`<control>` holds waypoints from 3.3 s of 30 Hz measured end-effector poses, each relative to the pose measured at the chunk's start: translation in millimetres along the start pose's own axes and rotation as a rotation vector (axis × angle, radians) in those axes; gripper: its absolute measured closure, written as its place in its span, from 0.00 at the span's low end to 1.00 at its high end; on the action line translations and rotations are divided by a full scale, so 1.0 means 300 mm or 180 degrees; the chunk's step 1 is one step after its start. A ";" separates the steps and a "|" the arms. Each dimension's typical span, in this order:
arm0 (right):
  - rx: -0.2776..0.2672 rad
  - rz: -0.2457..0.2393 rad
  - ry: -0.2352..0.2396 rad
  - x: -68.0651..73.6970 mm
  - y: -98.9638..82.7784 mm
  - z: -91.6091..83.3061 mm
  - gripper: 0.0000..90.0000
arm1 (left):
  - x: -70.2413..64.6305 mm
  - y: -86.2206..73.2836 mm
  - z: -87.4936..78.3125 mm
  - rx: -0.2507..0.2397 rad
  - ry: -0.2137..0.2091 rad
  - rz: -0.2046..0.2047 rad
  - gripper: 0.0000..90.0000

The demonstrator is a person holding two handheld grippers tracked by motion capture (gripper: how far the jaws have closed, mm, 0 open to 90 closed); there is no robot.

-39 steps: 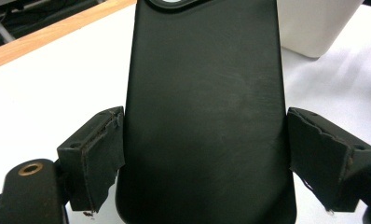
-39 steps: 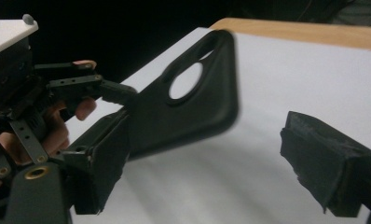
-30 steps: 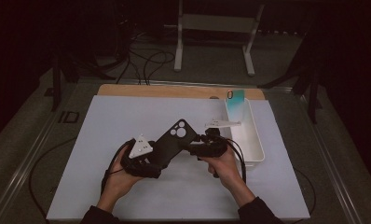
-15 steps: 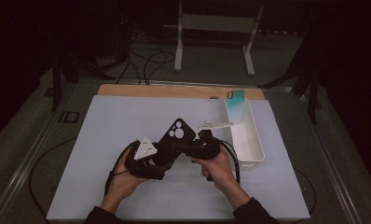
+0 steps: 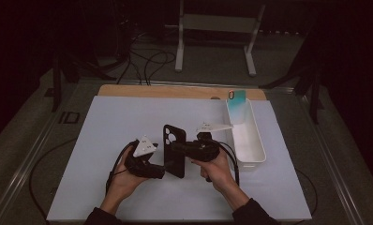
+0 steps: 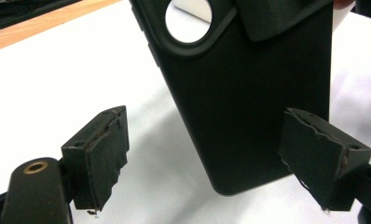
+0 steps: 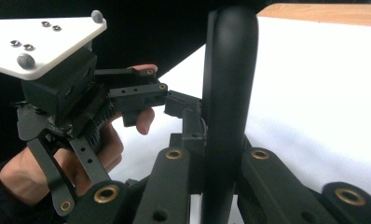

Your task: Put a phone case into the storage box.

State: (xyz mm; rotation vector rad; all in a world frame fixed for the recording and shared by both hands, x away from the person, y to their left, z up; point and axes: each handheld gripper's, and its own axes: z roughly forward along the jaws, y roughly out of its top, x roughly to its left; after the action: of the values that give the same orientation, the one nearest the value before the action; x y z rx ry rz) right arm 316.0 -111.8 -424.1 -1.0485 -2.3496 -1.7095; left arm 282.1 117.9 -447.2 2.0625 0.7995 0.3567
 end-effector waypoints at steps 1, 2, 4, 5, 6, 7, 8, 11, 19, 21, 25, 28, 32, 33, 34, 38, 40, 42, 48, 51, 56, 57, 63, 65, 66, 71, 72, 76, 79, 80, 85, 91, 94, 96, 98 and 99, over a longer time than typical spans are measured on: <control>-0.0012 -0.0028 0.0000 0.000 0.001 -0.003 0.95 | 0.003 0.000 -0.003 -0.0010 -0.0013 -0.0015 0.18; -0.0022 -0.0030 0.0000 0.001 0.003 -0.006 0.95 | 0.006 -0.001 -0.006 -0.0027 -0.0030 -0.0027 0.18; -0.0025 -0.0055 0.0003 0.002 0.007 -0.014 0.95 | 0.011 -0.001 -0.012 -0.0068 -0.0081 -0.0062 0.18; -0.0038 -0.0075 0.0005 0.002 0.009 -0.018 0.95 | 0.014 -0.001 -0.015 -0.0076 -0.0100 -0.0074 0.18; -0.0051 -0.0090 0.0012 0.002 0.012 -0.023 0.95 | 0.015 -0.001 -0.017 -0.0090 -0.0126 -0.0084 0.18; -0.0063 -0.0108 0.0032 0.002 0.015 -0.028 0.95 | 0.018 -0.001 -0.020 -0.0105 -0.0163 -0.0089 0.17; -0.0067 -0.0127 0.0045 0.004 0.018 -0.033 0.95 | 0.019 -0.001 -0.022 -0.0130 -0.0211 -0.0095 0.17; -0.0086 -0.0233 0.0114 0.011 0.023 -0.048 0.95 | 0.022 -0.001 -0.029 -0.0185 -0.0345 -0.0101 0.17; -0.0171 -0.0401 0.0331 0.032 0.028 -0.088 0.95 | 0.016 -0.002 -0.026 -0.0200 -0.0606 -0.0065 0.09; -0.0206 -0.0419 0.0410 0.033 0.028 -0.096 0.95 | 0.014 -0.002 -0.023 -0.0198 -0.0677 -0.0058 0.07; -0.0250 -0.0415 0.0525 0.038 0.026 -0.102 0.95 | 0.005 -0.003 -0.016 -0.0196 -0.0766 -0.0061 0.06; -0.0308 -0.0416 0.0613 0.040 0.028 -0.101 0.95 | -0.002 -0.005 -0.012 -0.0205 -0.0887 -0.0029 0.08; -0.0375 -0.0433 0.0727 0.045 0.034 -0.099 0.95 | -0.003 -0.009 -0.009 -0.0247 -0.1089 -0.0035 0.18; -0.0389 -0.0435 0.0757 0.046 0.036 -0.099 0.95 | -0.003 -0.010 -0.009 -0.0254 -0.1140 -0.0039 0.20; -0.0399 -0.0443 0.0782 0.048 0.037 -0.099 0.95 | -0.003 -0.011 -0.008 -0.0264 -0.1179 -0.0031 0.24; -0.0406 -0.0484 0.0821 0.047 0.040 -0.098 0.95 | -0.003 -0.013 -0.012 -0.0298 -0.1287 0.0005 0.40; -0.0397 -0.0495 0.0828 0.042 0.039 -0.098 0.95 | -0.004 -0.013 -0.016 -0.0318 -0.1312 0.0019 0.49; -0.0408 -0.0511 0.0838 0.036 0.039 -0.102 0.94 | 0.000 -0.014 -0.019 -0.0330 -0.1331 0.0033 0.57; -0.0337 -0.0711 0.0663 0.034 0.046 -0.113 0.80 | -0.004 -0.017 -0.013 -0.0313 -0.1346 0.0090 0.79; -0.0280 -0.0781 0.0548 0.042 0.046 -0.108 0.68 | -0.008 -0.017 -0.008 -0.0288 -0.1307 0.0099 0.87; -0.0191 -0.0824 0.0408 0.054 0.044 -0.091 0.55 | -0.008 -0.021 -0.005 -0.0278 -0.1269 0.0106 0.89; -0.0180 -0.0821 0.0390 0.055 0.044 -0.088 0.52 | -0.008 -0.020 -0.006 -0.0281 -0.1258 0.0107 0.89; -0.0097 -0.0804 0.0216 0.064 0.040 -0.068 0.29 | -0.010 -0.020 -0.009 -0.0311 -0.1186 0.0113 0.89; -0.0081 -0.0794 0.0167 0.067 0.038 -0.063 0.21 | -0.008 -0.020 -0.011 -0.0320 -0.1156 0.0120 0.89; -0.0080 -0.0792 0.0142 0.068 0.037 -0.062 0.18 | -0.007 -0.020 -0.013 -0.0329 -0.1138 0.0108 0.89; -0.0013 -0.0756 0.0032 0.065 0.036 -0.063 0.10 | 0.004 -0.019 -0.023 -0.0363 -0.1058 0.0070 0.89; -0.0006 -0.0752 0.0006 0.064 0.036 -0.064 0.10 | 0.006 -0.020 -0.024 -0.0368 -0.1044 0.0059 0.89; -0.0018 -0.0709 -0.0032 0.060 0.035 -0.067 0.10 | 0.009 -0.021 -0.023 -0.0361 -0.0968 0.0035 0.89; -0.0033 -0.0715 -0.0085 0.059 0.035 -0.066 0.10 | 0.008 -0.021 -0.022 -0.0364 -0.0898 0.0036 0.89; -0.0032 -0.0724 -0.0109 0.061 0.035 -0.066 0.10 | 0.007 -0.021 -0.023 -0.0366 -0.0867 0.0036 0.89; -0.0043 -0.0740 -0.0158 0.070 0.038 -0.065 0.10 | 0.010 -0.021 -0.026 -0.0375 -0.0788 0.0014 0.89; -0.0132 -0.0693 -0.0219 0.080 0.048 -0.071 0.10 | 0.009 -0.022 -0.026 -0.0371 -0.0688 -0.0001 0.89; -0.0204 -0.0695 -0.0262 0.084 0.054 -0.074 0.10 | 0.007 -0.022 -0.027 -0.0372 -0.0642 -0.0002 0.89; -0.0273 -0.0697 -0.0297 0.088 0.058 -0.078 0.10 | 0.005 -0.022 -0.027 -0.0375 -0.0609 -0.0004 0.89; -0.0292 -0.0660 -0.0316 0.093 0.063 -0.079 0.10 | 0.004 -0.021 -0.025 -0.0368 -0.0593 0.0000 0.89; -0.0305 -0.0676 -0.0333 0.095 0.065 -0.078 0.10 | 0.002 -0.021 -0.024 -0.0368 -0.0578 0.0003 0.89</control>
State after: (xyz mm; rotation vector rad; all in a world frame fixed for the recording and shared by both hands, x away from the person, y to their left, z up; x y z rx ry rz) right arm 296.9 -115.1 -387.1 -0.9532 -2.5490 -1.8993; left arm 276.3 125.6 -448.2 1.9552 0.6533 0.2074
